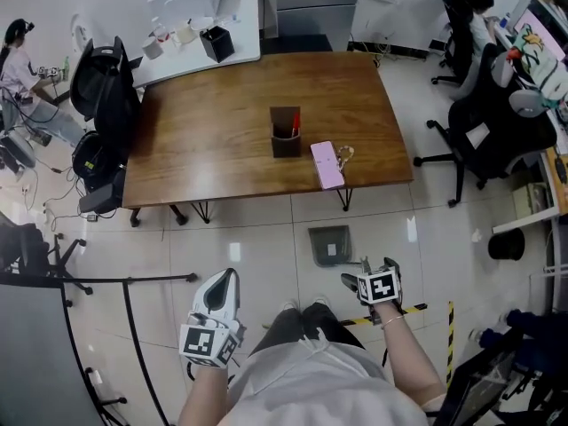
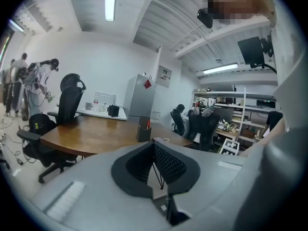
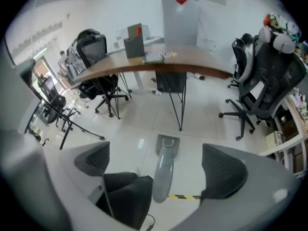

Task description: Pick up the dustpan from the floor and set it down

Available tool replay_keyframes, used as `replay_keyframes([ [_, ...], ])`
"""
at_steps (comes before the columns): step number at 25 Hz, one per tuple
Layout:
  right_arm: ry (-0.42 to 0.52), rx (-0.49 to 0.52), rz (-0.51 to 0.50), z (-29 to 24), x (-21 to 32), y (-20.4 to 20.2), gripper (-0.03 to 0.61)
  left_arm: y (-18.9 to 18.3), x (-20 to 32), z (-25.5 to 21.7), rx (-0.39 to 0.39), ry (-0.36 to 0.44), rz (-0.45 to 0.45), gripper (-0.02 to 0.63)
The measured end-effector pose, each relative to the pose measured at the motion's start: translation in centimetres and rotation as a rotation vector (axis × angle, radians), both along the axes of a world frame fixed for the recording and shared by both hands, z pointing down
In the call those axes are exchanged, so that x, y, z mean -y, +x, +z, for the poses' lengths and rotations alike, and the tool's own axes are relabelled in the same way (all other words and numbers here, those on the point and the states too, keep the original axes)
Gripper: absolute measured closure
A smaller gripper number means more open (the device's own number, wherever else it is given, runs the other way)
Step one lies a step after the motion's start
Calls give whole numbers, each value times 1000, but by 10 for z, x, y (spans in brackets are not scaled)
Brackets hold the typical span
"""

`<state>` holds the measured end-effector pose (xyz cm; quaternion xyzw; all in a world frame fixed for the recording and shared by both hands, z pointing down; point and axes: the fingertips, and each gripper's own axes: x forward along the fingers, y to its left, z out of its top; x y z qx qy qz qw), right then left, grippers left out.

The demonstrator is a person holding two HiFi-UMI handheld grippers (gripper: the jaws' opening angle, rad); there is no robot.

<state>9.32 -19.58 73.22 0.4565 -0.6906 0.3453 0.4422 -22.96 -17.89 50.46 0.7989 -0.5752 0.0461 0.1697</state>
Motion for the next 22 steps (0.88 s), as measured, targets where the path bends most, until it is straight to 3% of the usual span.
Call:
replay_keyframes([
  [2, 98, 50, -18, -55, 5, -21, 13, 5, 1, -14, 25, 6, 16, 600],
  [3, 174, 50, -27, -86, 8, -30, 87, 10, 2, -21, 28, 16, 30, 600],
  [4, 268, 37, -36, -117, 10, -38, 247, 16, 3, -27, 27, 28, 48, 600],
  [5, 368, 26, -48, -148, 12, -47, 455, 23, 4, -31, 24, 41, 69, 600],
  [6, 455, 31, -64, -174, 12, -58, 559, 32, 6, -36, 19, 53, 92, 600],
  [8, 562, 91, -104, -215, 4, -81, 577, 49, 5, -48, 12, 78, 131, 600],
  [13, 661, 179, -171, -271, -37, -106, 577, 77, -18, -86, -15, 142, 125, 600],
  [18, 703, 214, -212, -295, -91, -84, 577, 101, -78, -103, 41, 189, 88, 600],
  [22, 692, 252, -230, -301, -151, -59, 577, 116, -141, -100, 51, 182, 35, 600],
])
